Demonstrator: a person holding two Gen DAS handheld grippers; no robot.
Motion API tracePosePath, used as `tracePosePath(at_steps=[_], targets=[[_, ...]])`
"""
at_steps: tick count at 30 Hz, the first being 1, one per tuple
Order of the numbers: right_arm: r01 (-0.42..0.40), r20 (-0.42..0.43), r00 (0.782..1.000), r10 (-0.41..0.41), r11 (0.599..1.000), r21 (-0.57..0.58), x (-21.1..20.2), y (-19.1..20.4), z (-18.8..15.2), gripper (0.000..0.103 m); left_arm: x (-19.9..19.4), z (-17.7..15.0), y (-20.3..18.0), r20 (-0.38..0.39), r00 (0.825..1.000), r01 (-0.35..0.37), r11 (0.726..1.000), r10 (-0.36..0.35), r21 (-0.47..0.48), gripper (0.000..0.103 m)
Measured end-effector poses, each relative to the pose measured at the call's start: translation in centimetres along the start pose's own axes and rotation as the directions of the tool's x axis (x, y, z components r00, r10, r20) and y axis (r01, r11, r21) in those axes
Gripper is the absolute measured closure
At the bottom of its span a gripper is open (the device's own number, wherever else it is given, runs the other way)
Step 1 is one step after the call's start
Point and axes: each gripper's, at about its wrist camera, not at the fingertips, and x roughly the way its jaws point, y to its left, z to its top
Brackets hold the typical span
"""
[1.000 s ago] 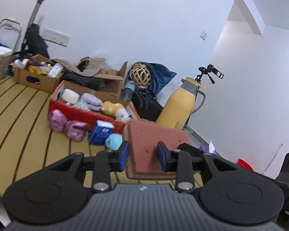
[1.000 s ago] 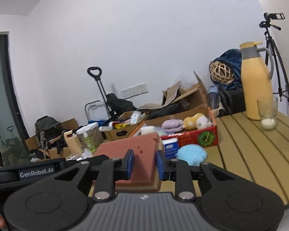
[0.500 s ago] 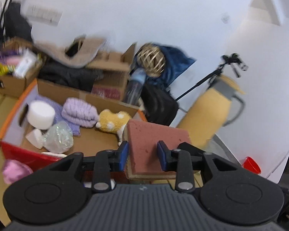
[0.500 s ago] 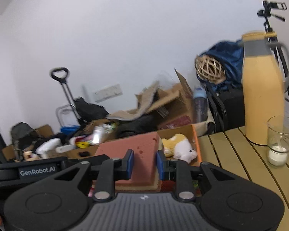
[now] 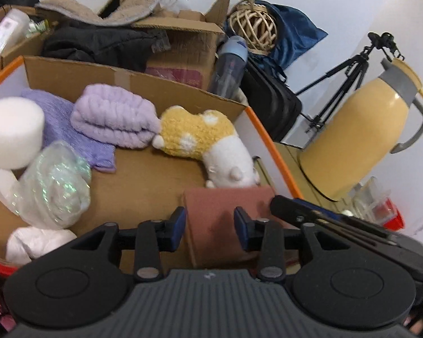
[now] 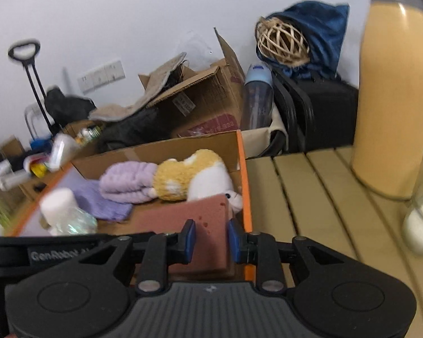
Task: Organize soft objects
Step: 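Carry the brick sponge into the cardboard box and open both grippers, then withdraw both grippers from the box back over the table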
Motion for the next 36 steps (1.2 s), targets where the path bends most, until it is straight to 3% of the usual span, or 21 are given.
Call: tracePosePath(at_steps=[4, 9, 15, 17, 19, 22, 24, 29, 33, 36], targets=[[0.008, 0.006, 1.000, -0.008, 1.000, -0.013, -0.7, 0.1, 0.7, 0.076, -2.3, 0.8, -0.3, 0.036, 0.999, -0.015, 1.000, 0.015, 0.017, 0.053], [0.003, 0.071, 0.998, 0.000, 0.999, -0.034, -5.1, 0.7, 2.3, 0.070, -8.7, 1.9, -1.2, 0.131, 0.991, -0.045, 0.996, 0.035, 0.076, 0.044], [0.001, 0.153, 0.988, 0.021, 0.990, -0.140, -12.3, 2.5, 2.2, 0.059, -16.9, 0.0, -2.6, 0.234, 0.964, -0.172, 0.966, 0.125, 0.191, 0.038], [0.004, 0.178, 0.984, 0.027, 0.985, -0.171, -14.9, 3.1, 1.7, 0.054, -20.4, -1.3, -2.8, 0.296, 0.944, -0.209, 0.957, 0.143, 0.203, 0.028], [-0.006, 0.205, 0.978, 0.045, 0.983, -0.185, -17.3, 3.4, 0.9, 0.045, -23.8, -3.3, -3.2, 0.367, 0.916, -0.255, 0.941, 0.162, 0.221, 0.027], [-0.015, 0.241, 0.968, 0.071, 0.974, -0.226, -20.9, 4.2, -1.3, 0.042, -27.9, -7.1, -3.3, 0.452, 0.872, -0.315, 0.923, 0.188, 0.223, 0.023], [-0.035, 0.248, 0.964, 0.096, 0.970, -0.239, -22.8, 4.5, -3.0, 0.042, -29.7, -9.7, -3.2, 0.483, 0.849, -0.359, 0.905, 0.215, 0.228, 0.023], [-0.061, 0.278, 0.951, 0.133, 0.966, -0.253, -27.5, 5.3, -8.9, 0.042, -34.1, -18.1, -2.9, 0.547, 0.792, -0.461, 0.854, 0.272, 0.242, 0.009], [-0.052, 0.301, 0.943, 0.142, 0.956, -0.289, -31.3, 6.3, -14.3, 0.036, -38.0, -24.2, -2.8, 0.585, 0.762, -0.490, 0.838, 0.277, 0.241, 0.004], [-0.054, 0.315, 0.937, 0.152, 0.952, -0.301, -33.9, 6.9, -18.3, 0.026, -40.8, -28.1, -3.1, 0.634, 0.720, -0.509, 0.836, 0.282, 0.206, 0.000]])
